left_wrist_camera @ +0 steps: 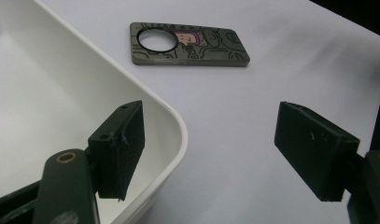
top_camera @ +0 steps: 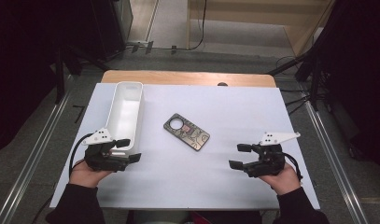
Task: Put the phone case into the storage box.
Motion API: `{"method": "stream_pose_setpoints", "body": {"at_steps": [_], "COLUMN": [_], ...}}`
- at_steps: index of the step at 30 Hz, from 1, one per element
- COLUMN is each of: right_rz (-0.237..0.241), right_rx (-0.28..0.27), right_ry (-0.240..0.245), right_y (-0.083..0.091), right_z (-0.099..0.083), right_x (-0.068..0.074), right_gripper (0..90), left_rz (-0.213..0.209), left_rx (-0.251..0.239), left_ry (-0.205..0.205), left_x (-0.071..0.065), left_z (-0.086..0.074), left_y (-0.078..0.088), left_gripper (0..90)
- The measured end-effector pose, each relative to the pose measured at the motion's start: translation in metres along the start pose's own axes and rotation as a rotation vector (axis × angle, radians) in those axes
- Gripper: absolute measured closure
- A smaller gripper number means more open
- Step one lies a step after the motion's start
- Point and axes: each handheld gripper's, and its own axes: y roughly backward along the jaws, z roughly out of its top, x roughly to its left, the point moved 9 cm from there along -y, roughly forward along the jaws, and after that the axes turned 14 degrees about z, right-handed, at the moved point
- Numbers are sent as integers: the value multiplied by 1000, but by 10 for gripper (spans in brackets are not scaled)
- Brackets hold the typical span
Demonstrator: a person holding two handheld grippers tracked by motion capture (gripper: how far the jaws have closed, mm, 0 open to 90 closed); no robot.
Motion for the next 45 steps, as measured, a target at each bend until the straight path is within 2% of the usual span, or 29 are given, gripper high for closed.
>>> {"method": "stream_pose_setpoints", "body": {"at_steps": [27,30,31,34,45], "right_rz": [-3,-3,-1,-1,-2], "right_rx": [25,29,31,30,26], "right_ry": [-7,-9,-12,-10,-15], "right_y": [-5,-7,-7,-7,-8], "right_z": [-8,-9,-9,-9,-9], "right_x": [-6,-7,-7,-7,-8], "right_gripper": [197,198,198,197,194], "left_rz": [-7,-4,13,1,-4], "left_rx": [-7,-4,-12,-17,-10], "left_ry": [13,11,8,25,23], "left_x": [1,1,2,3,2], "left_z": [1,1,2,3,2], "left_y": [2,1,2,3,2], "left_gripper": [242,243,246,247,247]}}
